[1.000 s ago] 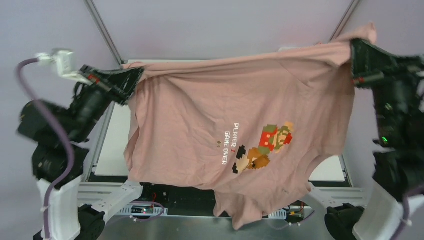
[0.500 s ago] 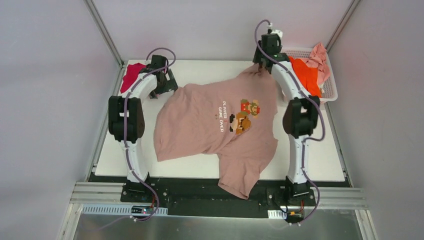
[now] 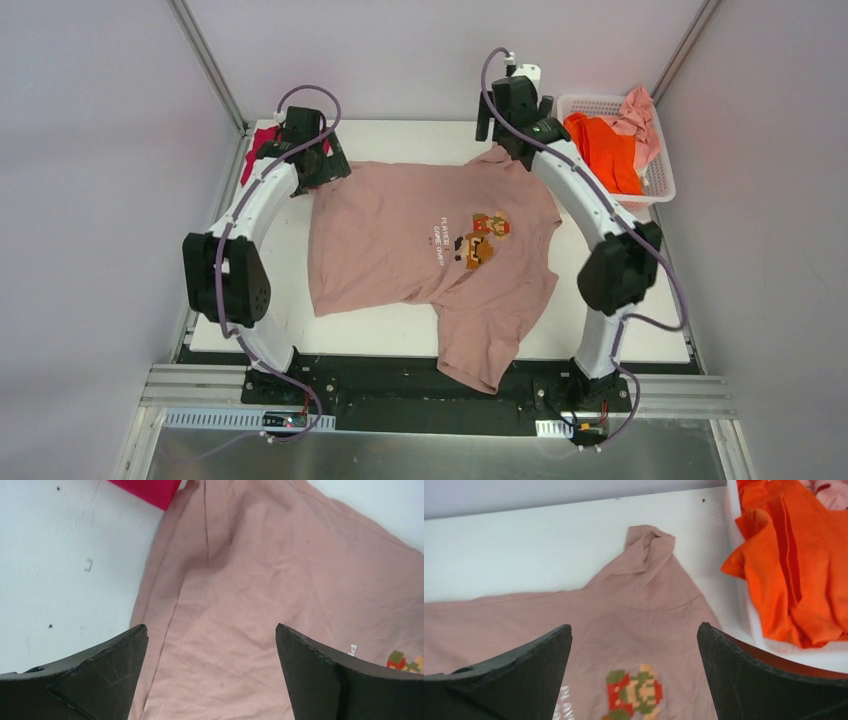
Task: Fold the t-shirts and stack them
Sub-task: Flatten out the tshirt
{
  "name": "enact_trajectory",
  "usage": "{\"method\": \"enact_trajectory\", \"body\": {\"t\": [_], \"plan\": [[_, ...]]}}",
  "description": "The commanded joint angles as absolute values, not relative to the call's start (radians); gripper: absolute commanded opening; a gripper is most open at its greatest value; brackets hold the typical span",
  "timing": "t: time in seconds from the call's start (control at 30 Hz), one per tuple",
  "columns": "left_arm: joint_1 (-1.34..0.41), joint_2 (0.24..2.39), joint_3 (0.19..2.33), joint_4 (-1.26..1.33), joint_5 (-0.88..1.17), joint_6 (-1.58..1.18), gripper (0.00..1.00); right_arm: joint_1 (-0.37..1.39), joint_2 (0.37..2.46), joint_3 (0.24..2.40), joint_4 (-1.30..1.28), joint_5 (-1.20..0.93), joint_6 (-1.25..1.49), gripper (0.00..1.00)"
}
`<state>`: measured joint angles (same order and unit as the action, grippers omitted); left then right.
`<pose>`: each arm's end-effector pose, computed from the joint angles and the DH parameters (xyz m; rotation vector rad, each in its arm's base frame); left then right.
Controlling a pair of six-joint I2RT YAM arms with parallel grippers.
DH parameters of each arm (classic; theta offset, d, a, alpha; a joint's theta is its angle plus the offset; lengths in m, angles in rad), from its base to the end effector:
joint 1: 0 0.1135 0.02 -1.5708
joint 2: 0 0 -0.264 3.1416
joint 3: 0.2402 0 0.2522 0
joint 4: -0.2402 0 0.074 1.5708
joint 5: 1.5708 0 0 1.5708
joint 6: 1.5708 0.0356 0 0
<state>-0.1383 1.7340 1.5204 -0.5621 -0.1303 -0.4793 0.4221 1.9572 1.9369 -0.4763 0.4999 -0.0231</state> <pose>0.3899 -0.0496 0.3042 -0.4607 2.2976 -0.1533 0.4249 0.1721 0.3629 -0.1442 2.0067 -0.2630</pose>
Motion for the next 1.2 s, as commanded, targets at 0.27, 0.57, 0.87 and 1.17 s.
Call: {"method": "enact_trajectory", "body": {"t": [0.27, 0.57, 0.87, 1.17], "plan": [[-0.373, 1.429, 1.152, -0.552, -0.026, -0.568, 0.99, 0.476, 1.347, 1.093, -0.495, 0.244, 0.498, 0.99], [-0.420, 1.454, 0.947, -0.371, 0.062, -0.637, 0.99, 0.494, 1.351, 0.858, -0.453, 0.235, 0.539, 0.99], [-0.372, 1.722, 1.055, -0.347, 0.010, -0.611, 0.99, 0.404, 1.636, 0.968, -0.411, 0.307, 0.528, 0.99], [-0.285, 1.953, 1.270, -0.350, 0.060, -0.565, 0.99, 0.308, 1.841, 1.159, -0.415, 0.384, 0.472, 0.99]]}}
